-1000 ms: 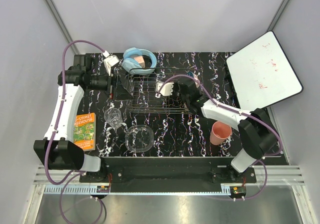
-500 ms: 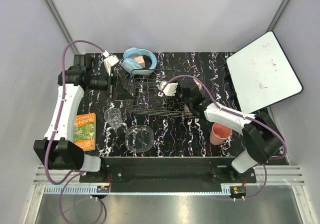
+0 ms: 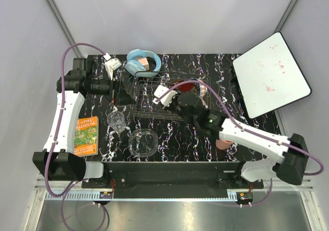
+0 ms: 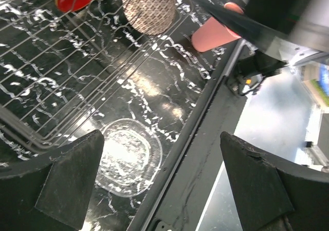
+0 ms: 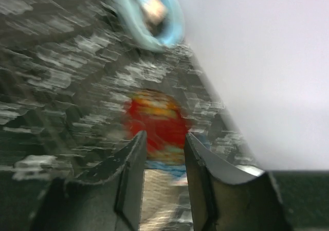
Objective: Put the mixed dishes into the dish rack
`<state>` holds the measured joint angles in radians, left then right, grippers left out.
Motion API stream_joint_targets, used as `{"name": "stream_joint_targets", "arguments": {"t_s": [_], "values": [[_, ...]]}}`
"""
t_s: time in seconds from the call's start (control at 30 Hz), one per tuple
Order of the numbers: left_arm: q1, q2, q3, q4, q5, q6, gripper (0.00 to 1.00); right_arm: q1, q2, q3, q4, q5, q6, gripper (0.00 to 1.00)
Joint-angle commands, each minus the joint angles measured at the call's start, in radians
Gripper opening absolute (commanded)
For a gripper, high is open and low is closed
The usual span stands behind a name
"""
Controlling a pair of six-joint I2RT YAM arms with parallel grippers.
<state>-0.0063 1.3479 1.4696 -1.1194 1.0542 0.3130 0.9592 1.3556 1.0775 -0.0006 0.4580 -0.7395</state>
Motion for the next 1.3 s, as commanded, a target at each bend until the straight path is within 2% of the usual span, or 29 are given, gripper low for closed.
{"name": "stream_joint_targets", "arguments": {"t_s": [0.0, 0.03, 0.1, 0.13, 0.23, 0.33, 0.43, 0.63, 0.77, 0.87, 1.27], "values": [[0.005, -0.07, -0.031, 0.027, -0.066, 0.032, 0.99, 0.069, -0.095, 0.101, -0.315, -0.202, 0.632, 0.44], [0.005, -0.079, -0.037, 0.027, -0.078, 0.034, 0.99, 0.07, -0.114, 0.066, -0.321, -0.276, 0.813, 0.44], [0.006, -0.105, -0.061, 0.024, -0.097, 0.043, 0.99, 0.069, -0.13, 0.003, -0.265, -0.484, 0.926, 0.44], [0.006, -0.115, -0.072, 0.02, -0.112, 0.052, 0.99, 0.069, -0.141, -0.092, -0.219, -0.52, 1.05, 0.43], [0.005, -0.162, -0.135, 0.007, -0.15, 0.1, 0.99, 0.069, -0.133, -0.244, -0.05, -0.582, 1.176, 0.42], [0.005, -0.204, -0.207, -0.002, -0.207, 0.142, 0.99, 0.069, -0.072, -0.292, 0.04, -0.605, 1.235, 0.4], [0.005, -0.234, -0.25, -0.019, -0.27, 0.17, 0.99, 0.07, 0.018, -0.28, 0.057, -0.628, 1.258, 0.38], [0.006, -0.277, -0.273, -0.02, -0.261, 0.167, 0.99, 0.085, 0.123, -0.271, 0.108, -0.631, 1.263, 0.38], [0.005, -0.274, -0.264, -0.023, -0.255, 0.167, 0.99, 0.095, 0.158, -0.266, 0.128, -0.605, 1.252, 0.38], [0.005, -0.274, -0.259, -0.025, -0.238, 0.169, 0.99, 0.139, 0.188, -0.246, 0.117, -0.536, 1.184, 0.39], [0.005, -0.289, -0.27, -0.023, -0.217, 0.189, 0.99, 0.138, 0.281, -0.191, 0.09, -0.51, 1.209, 0.4]]}}
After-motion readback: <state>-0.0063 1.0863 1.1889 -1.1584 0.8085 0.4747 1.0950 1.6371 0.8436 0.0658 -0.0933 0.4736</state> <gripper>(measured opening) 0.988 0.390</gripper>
